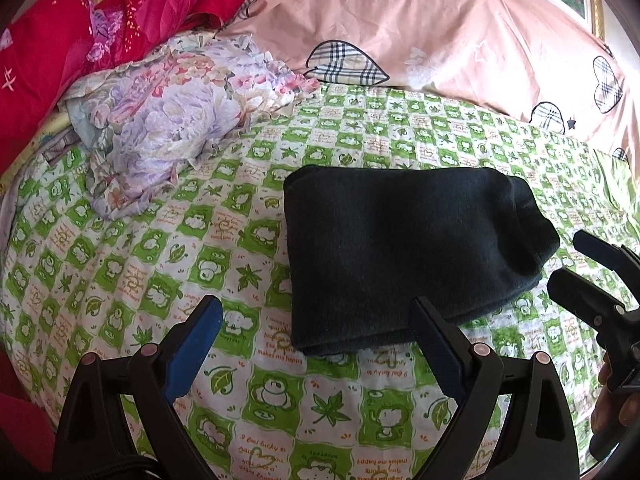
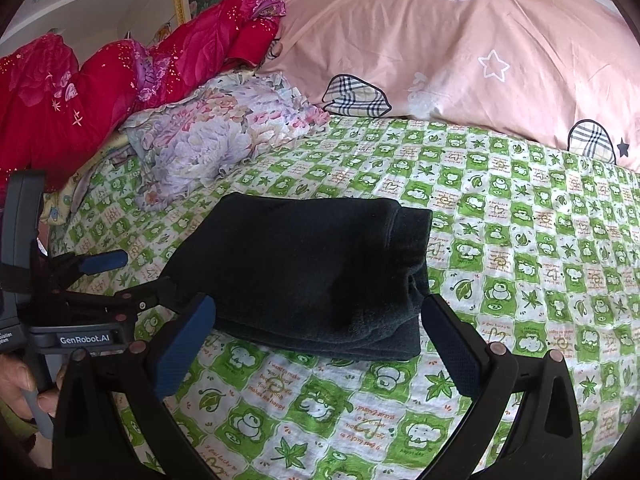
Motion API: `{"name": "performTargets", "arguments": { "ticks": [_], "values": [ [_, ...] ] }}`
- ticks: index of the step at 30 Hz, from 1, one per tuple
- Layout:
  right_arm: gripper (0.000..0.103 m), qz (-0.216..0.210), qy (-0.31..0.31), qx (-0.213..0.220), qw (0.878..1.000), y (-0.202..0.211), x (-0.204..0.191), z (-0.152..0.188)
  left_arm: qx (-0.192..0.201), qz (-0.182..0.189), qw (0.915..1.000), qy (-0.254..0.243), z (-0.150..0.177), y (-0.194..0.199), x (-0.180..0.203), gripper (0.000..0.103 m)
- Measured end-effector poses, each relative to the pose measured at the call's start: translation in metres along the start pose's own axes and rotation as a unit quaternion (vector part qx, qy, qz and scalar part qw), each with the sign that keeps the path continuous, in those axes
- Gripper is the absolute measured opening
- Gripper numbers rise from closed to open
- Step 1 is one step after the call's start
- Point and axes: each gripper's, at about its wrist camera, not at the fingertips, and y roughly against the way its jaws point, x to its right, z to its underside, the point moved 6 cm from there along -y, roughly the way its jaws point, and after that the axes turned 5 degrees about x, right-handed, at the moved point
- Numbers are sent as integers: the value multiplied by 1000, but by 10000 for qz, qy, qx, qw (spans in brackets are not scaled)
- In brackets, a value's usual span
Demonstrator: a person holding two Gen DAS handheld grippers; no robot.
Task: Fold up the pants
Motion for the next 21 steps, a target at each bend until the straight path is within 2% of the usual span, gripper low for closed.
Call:
{"name": "performTargets", "arguments": {
  "ticks": [11,21],
  "values": [
    [103,-4,-14,-120,9999,-6,8,2,27,-275,9996,-56,-6,-5,0,93],
    [103,-7,-42,-91,9999,-6,9,2,-120,-342,9993,37,-6,-7,-1,94]
  ]
}}
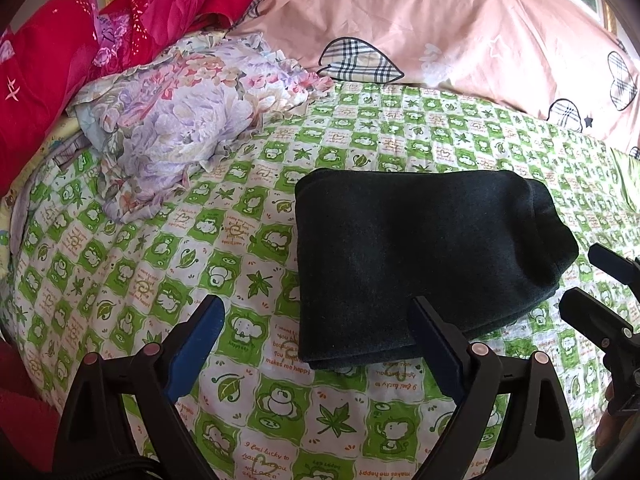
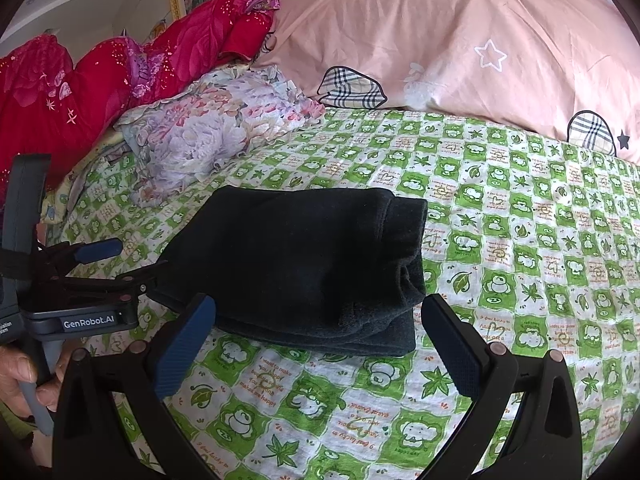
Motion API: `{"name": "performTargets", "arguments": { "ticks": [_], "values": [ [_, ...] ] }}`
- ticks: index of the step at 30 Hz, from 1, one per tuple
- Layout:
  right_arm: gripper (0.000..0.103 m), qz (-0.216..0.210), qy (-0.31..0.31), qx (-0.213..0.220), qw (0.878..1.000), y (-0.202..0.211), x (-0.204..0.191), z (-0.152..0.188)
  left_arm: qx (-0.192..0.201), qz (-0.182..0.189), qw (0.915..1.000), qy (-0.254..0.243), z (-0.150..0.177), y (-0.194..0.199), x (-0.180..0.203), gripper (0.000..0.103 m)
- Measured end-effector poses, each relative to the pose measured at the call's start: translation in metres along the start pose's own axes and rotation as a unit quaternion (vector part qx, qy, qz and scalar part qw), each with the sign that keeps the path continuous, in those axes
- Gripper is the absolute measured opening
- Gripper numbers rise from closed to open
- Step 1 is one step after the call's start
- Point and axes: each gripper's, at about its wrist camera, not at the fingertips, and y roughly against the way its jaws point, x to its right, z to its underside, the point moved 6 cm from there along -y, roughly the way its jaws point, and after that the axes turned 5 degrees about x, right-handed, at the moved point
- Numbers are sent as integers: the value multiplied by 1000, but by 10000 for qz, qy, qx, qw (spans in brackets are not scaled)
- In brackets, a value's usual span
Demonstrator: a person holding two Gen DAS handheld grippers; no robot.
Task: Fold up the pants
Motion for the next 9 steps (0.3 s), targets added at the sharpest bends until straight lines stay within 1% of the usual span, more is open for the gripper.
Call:
{"name": "performTargets", "arguments": {
  "ticks": [9],
  "values": [
    [103,-40,-39,5,10000,-1,-3,1,24,-92,10000,-9,-2,2,1,94]
  ]
}}
